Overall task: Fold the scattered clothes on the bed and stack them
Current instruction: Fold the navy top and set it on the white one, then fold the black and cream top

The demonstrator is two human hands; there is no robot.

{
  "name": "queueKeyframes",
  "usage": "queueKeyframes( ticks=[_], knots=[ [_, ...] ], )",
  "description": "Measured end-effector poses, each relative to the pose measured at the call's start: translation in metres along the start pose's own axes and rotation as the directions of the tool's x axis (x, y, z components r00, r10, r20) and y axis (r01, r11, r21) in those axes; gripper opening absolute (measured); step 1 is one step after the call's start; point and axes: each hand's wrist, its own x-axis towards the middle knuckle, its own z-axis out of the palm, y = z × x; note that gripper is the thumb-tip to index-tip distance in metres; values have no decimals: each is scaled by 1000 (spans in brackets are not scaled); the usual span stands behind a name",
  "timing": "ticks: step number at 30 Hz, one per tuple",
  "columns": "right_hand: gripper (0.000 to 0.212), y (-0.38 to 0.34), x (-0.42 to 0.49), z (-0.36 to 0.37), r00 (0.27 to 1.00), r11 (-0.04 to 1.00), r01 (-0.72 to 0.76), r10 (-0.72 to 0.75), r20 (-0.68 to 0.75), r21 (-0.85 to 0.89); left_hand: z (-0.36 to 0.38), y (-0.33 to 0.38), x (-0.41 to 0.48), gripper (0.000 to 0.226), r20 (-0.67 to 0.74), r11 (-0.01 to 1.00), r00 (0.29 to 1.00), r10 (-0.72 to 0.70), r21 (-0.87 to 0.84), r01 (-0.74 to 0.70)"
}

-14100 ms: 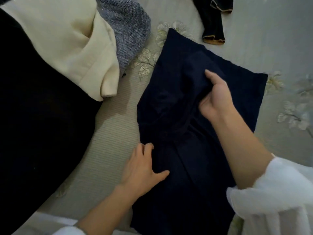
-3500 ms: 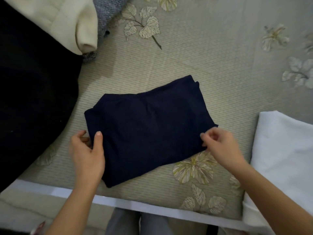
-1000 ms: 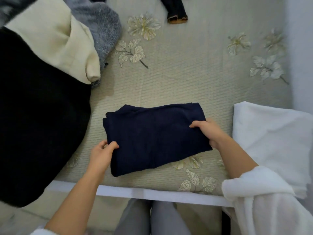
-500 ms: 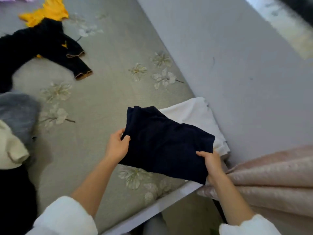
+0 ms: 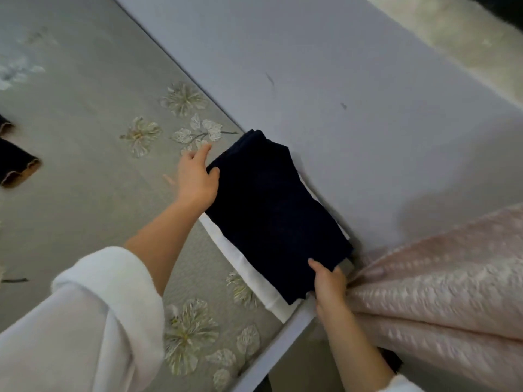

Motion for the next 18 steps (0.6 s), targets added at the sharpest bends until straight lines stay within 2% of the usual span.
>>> queueKeyframes(
  ticks=[3, 4, 5, 7, 8, 9, 11, 15, 18],
  knots=[
    [54, 16, 12, 8, 994, 971, -48, 25, -103, -232, 26, -32, -29, 57, 173, 981, 984, 42, 180, -74],
    [63, 19, 11, 9, 986, 929, -6, -57, -158, -369, 34, -41, -42, 57, 264, 960, 962, 67, 245, -134],
    [71, 20, 9, 11, 969, 845, 80, -191, -158, -528, 41, -50, -53, 56, 356, 931, 931, 78, 309, -196],
    [75, 24, 5, 17, 897, 548, 311, -439, 50, -777, 53, -64, -66, 55, 498, 871, 866, 42, 406, -276],
    [72, 25, 6, 21, 864, 376, 392, -464, 195, -840, 57, -68, -70, 56, 535, 844, 845, 15, 446, -297],
    [67, 25, 6, 24, 849, 232, 433, -429, 308, -871, 59, -71, -72, 58, 554, 827, 832, -4, 469, -309],
    [62, 24, 8, 32, 848, 44, 446, -342, 406, -894, 56, -73, -70, 60, 542, 845, 840, 10, 445, -297],
    [60, 14, -5, 68, 772, -22, 535, -395, 499, -845, 32, -81, -73, 59, 371, 958, 927, 56, 243, -155],
    [55, 8, -24, 110, 680, -126, 653, -337, 651, -747, 1, -112, -92, 58, 227, 992, 972, -62, 123, 35]
  ],
)
